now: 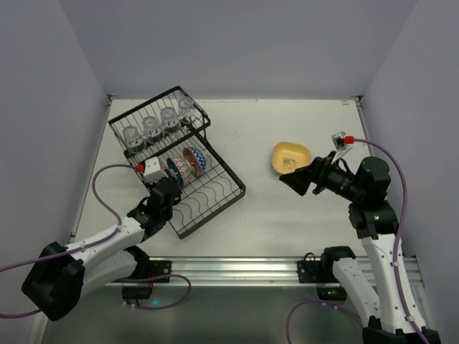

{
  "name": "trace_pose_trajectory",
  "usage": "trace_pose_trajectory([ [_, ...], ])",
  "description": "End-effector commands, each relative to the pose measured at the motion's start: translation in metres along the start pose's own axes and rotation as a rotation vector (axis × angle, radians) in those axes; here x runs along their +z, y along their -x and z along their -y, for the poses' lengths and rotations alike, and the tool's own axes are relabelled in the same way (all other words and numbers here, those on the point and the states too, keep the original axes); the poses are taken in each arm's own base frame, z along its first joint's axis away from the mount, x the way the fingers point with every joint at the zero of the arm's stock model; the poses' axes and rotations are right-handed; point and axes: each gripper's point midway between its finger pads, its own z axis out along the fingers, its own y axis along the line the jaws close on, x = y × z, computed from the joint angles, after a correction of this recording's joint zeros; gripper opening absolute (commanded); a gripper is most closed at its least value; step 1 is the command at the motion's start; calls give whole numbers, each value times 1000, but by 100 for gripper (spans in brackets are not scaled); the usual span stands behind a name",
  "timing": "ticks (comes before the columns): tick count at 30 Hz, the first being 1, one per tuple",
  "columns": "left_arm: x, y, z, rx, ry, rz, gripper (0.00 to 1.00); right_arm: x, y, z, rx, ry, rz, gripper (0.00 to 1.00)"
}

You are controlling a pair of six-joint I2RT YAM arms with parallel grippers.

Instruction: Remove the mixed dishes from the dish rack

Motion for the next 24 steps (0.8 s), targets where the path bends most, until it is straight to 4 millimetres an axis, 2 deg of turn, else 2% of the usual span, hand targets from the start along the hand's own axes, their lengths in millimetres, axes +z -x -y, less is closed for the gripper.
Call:
trace_pose_trajectory([
  [1,2,13,0,-45,0,57,22,-1,6,-6,-34,7,16,99],
  [6,4,12,-1,-65,-8,62,12,-1,6,-5,-36,2,19,99],
  [9,4,13,-2,-77,-9,67,3,-1,6,-5,-37,1,18,99],
  [12,4,17,0,-93,-20,80,0,-1,7,-4,-38,-2,20,99],
  [24,-2,32,8,-177,-101,152,0,-2,8,-6,-42,0,22,99],
])
